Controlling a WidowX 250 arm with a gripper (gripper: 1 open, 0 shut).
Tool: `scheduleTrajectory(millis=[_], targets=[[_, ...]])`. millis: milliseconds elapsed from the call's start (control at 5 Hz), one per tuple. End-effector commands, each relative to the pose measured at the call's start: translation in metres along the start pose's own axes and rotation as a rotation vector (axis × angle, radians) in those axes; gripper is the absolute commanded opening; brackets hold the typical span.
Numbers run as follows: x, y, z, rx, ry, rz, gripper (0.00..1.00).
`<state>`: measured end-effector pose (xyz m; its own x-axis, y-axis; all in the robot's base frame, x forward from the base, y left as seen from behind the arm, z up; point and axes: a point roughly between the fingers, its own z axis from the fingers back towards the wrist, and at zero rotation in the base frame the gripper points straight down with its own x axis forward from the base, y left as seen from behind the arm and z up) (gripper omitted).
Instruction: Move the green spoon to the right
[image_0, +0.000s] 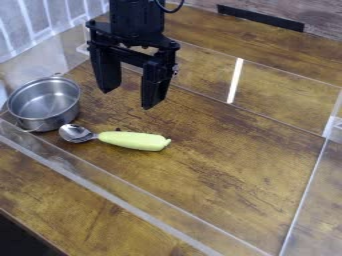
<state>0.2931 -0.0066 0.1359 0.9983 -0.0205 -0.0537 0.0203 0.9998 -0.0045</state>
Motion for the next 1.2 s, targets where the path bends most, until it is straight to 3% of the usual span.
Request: scheduleTrajectory(millis=[0,400,600,800,1000], targets=[[0.004,-0.001,-0.008,0.004,0.022,-0.039,1.0],[0.007,0.001,-0.023,0.032,0.048,-0.319,1.0],[-0.003,0.006,-0.029,0.055,0.045,-0.541,1.0],[-0.007,0.009,-0.04,0.085,0.023,-0.78,1.0],[-0.005,0.008,-0.051,0.105,-0.007,-0.908,1.0]])
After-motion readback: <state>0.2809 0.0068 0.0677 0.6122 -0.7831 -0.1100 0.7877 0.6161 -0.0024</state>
